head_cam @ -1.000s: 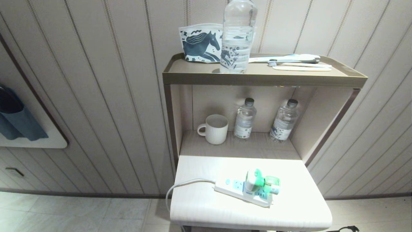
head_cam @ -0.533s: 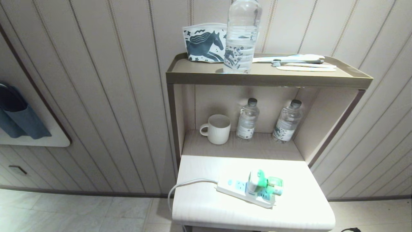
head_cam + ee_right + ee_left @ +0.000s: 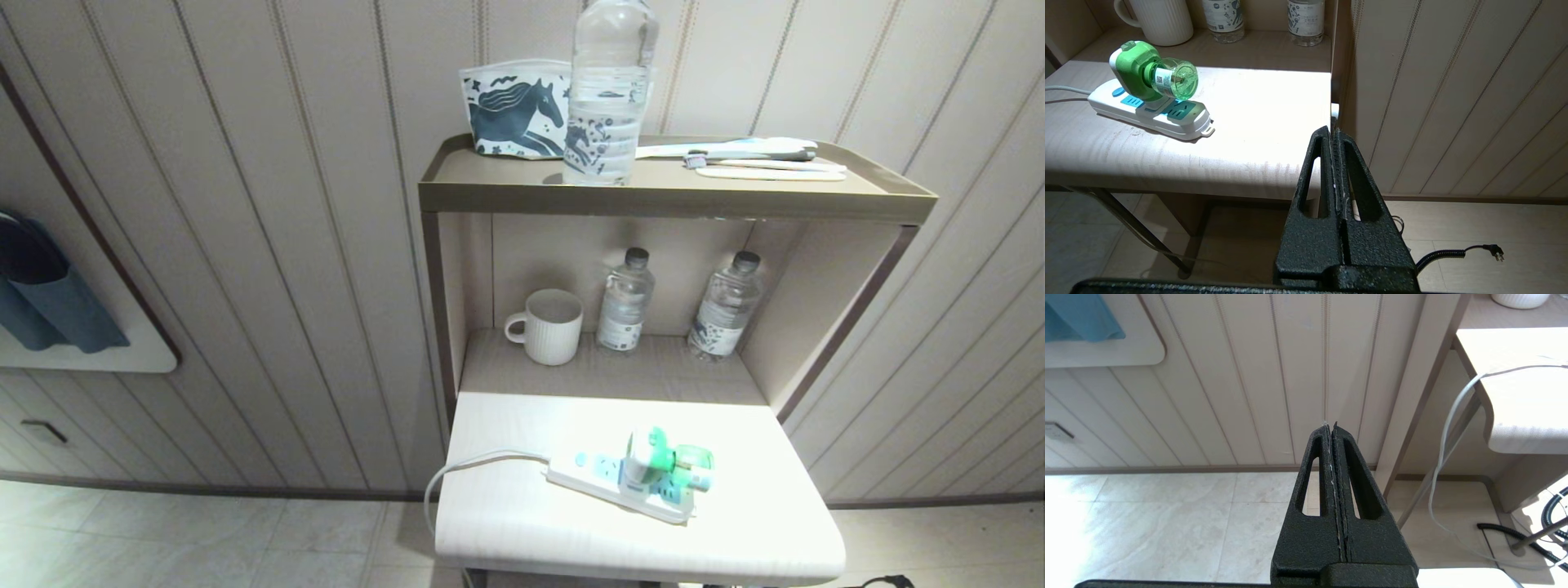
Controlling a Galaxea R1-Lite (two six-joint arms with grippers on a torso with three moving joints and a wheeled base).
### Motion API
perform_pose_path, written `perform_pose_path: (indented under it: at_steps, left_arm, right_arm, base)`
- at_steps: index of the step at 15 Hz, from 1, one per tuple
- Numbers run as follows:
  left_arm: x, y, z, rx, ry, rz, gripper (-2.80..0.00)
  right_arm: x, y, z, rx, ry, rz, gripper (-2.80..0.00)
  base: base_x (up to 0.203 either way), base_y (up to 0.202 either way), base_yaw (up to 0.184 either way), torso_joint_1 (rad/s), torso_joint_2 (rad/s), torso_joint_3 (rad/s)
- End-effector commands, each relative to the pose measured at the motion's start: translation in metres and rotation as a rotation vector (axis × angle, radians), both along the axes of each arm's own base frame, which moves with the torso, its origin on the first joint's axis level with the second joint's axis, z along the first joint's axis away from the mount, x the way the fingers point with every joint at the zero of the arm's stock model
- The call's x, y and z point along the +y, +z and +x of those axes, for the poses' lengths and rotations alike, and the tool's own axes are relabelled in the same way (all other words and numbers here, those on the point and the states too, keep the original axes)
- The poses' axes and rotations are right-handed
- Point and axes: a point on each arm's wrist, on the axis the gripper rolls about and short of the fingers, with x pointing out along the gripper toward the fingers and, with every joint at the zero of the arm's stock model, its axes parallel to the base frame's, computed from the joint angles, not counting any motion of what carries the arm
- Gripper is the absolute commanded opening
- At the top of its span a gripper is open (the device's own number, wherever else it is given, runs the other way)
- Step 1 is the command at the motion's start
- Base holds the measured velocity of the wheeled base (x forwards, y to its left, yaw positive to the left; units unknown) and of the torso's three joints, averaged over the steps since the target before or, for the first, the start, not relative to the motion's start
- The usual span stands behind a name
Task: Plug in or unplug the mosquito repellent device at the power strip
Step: Hold the socket with your left hand and unplug it with your right hand
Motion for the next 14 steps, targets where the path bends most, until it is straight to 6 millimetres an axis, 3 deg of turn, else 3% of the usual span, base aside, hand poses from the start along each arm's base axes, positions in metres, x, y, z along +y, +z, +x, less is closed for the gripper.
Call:
perform_pose_path:
  at_steps: [1,14]
  left_arm:
    - [0.0,-0.0001,0.0001,0.003,0.0,0.0,-2.8]
    - [0.0,-0.0001,0.0,0.001,0.0,0.0,-2.8]
  right_arm:
    - [0.0,-0.0001,0.0001,0.003,0.0,0.004,-2.8]
    - [0.0,-0.0001,0.0001,0.003,-0.001,0.001,-2.8]
  base:
    - [0.0,0.0,0.0,0.0,0.0,0.0]
    - [0.0,0.0,0.0,0.0,0.0,0.0]
